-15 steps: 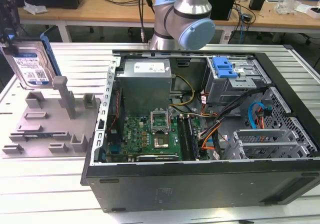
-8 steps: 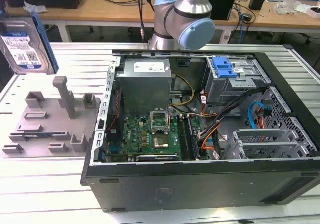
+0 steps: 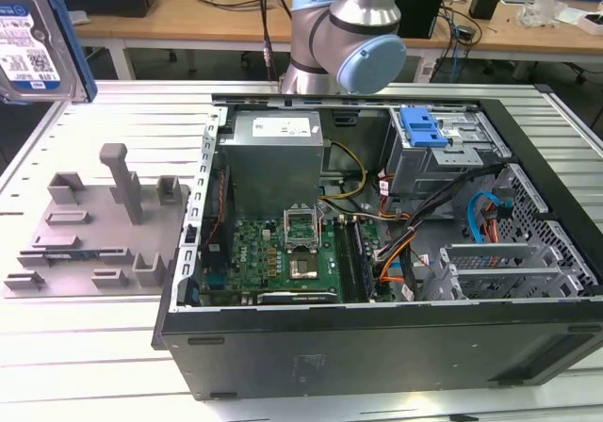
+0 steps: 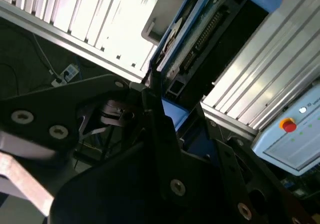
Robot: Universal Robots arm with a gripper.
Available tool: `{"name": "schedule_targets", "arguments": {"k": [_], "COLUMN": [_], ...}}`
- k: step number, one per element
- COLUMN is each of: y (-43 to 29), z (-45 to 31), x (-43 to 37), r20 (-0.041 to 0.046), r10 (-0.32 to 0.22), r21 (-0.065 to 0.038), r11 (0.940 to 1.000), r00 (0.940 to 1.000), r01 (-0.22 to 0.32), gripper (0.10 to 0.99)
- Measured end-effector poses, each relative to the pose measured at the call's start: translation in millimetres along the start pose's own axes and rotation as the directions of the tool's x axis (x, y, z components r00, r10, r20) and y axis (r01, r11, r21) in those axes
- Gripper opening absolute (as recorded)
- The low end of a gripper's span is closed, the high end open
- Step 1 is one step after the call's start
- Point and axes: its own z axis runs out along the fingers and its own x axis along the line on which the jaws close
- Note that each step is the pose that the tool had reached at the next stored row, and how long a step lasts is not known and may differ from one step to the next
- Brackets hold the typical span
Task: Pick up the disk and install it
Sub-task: 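Pick up the disk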
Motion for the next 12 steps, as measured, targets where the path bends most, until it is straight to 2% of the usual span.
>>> {"name": "schedule_targets", "arguments": {"k": [5, 8, 11, 12], "y": [-0.1, -0.8, -12.2, -14.8], "z": [-0.1, -0.1, -0.8, -0.9], "x": [0.5, 4.0, 19.5, 22.3], "r20": [0.0, 0.0, 0.0, 0.0], "r10": [0.0, 0.0, 0.0, 0.0], "r21": [0.0, 0.0, -0.001, -0.001], "r11": [1.0, 1.0, 1.0, 1.0], "r00": [1.0, 1.0, 1.0, 1.0], "r01": [0.0, 0.0, 0.0, 0.0], "gripper": [0.369, 0.369, 0.369, 0.369]}}
